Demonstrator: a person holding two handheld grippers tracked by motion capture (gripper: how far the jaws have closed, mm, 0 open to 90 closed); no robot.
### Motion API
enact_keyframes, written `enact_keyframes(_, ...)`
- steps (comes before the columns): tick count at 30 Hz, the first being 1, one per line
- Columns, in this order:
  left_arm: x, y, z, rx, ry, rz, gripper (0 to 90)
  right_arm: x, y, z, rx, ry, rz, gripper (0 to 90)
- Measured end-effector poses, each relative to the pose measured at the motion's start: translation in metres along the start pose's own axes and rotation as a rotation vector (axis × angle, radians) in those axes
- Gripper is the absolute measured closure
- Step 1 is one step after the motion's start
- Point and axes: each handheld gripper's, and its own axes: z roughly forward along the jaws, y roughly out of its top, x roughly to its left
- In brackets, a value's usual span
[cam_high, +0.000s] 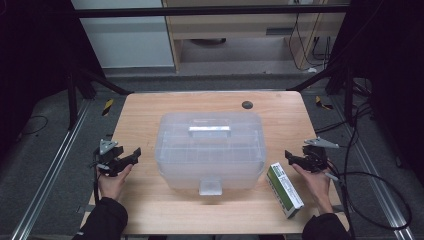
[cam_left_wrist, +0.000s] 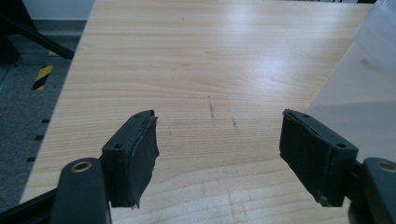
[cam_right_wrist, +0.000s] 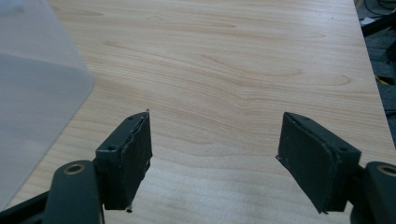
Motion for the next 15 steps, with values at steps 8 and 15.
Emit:
enact_keyframes(8,-0.007,0.007,-0.011,-0.008,-0.006,0.106,30.6,0.006,0.006,-0.017,-0.043,0.020,-0.022,26.4)
enact_keyframes(15,-0.015,0.018,-0.018,-0.045,0.010,0.207,34.2,0.012,0.012,-0.028,-0.077,0.050,-0.041,29.3)
